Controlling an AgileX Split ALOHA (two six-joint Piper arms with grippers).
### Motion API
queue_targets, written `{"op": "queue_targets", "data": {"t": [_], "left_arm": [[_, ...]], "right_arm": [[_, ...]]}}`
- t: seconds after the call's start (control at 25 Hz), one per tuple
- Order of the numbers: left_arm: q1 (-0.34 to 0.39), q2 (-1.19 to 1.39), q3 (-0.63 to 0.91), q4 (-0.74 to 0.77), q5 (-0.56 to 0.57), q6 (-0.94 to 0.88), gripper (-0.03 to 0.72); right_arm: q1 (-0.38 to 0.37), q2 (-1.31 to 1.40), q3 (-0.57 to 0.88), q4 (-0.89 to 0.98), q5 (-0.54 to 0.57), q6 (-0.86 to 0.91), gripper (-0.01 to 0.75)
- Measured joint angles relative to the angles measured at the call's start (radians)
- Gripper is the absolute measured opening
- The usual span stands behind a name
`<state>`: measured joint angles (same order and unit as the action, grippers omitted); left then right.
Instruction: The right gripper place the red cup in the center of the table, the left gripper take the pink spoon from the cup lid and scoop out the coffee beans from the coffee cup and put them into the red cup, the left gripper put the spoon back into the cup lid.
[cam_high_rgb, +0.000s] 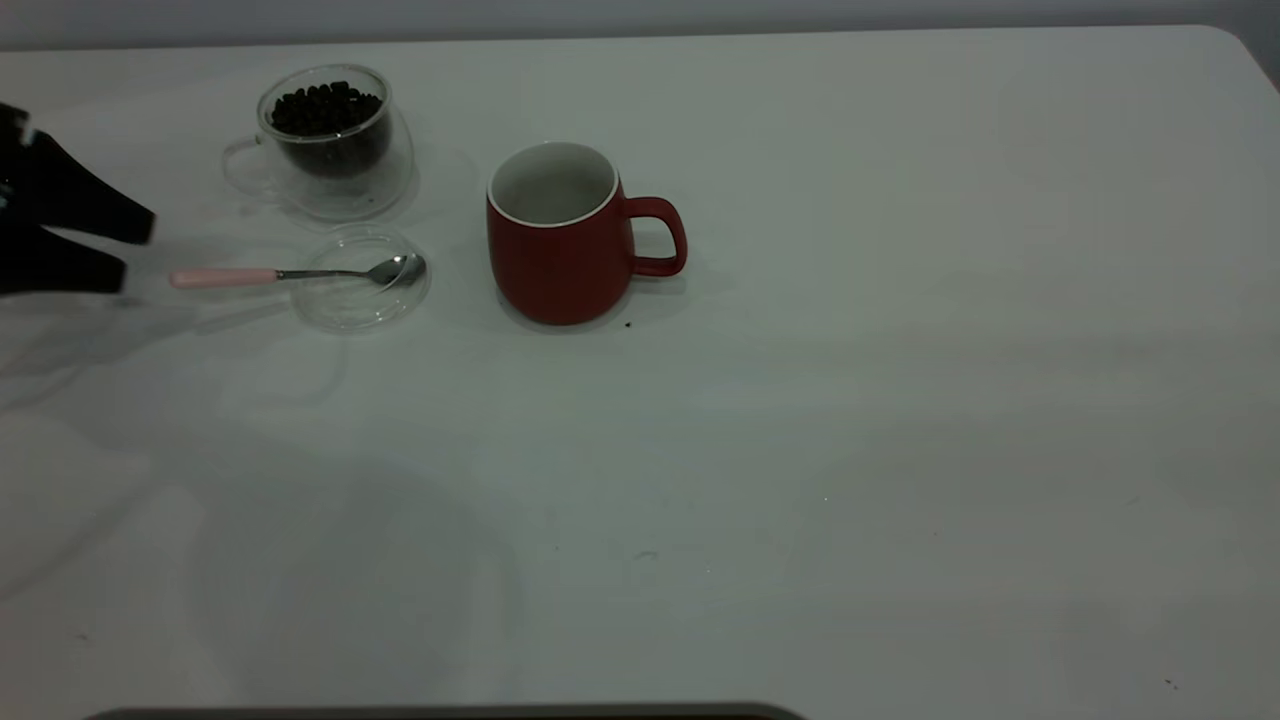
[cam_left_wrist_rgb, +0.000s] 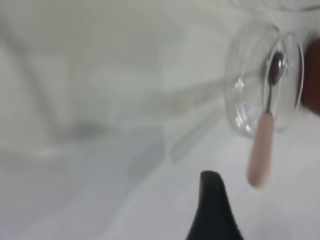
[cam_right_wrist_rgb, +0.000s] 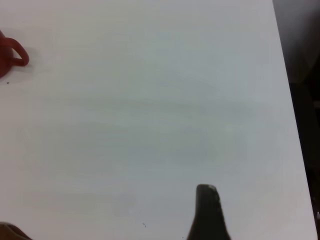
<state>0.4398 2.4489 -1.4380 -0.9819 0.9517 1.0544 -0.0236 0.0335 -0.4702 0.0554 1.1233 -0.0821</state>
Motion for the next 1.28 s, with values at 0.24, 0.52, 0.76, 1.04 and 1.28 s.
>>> {"op": "queue_targets", "data": {"t": [0.24,0.52,0.76,1.04,1.28], "left_arm": [[-0.122,-0.118,-0.144,0.333,0.056,-0.368,0.588],[-0.370,-0.185,-0.401,0.864,0.218,-0.887,0.588],[-0.516,-0.233,-0.527,1.009,0.218,-1.010,0.588],[-0.621,-0.411,-0.520,1.014,0.218,-1.025,0.588],[-0.646,-0.701,-0.277,1.018,0.218,-1.060,0.588]], "right_arm": [[0.000,0.000,0.000,0.000,0.000,0.000,0.590],[0.000,0.000,0.000,0.000,0.000,0.000,0.590],[0.000,0.000,0.000,0.000,0.000,0.000,0.590],[0.000,0.000,0.000,0.000,0.000,0.000,0.590],[0.000,0.000,0.000,0.000,0.000,0.000,0.590]]}}
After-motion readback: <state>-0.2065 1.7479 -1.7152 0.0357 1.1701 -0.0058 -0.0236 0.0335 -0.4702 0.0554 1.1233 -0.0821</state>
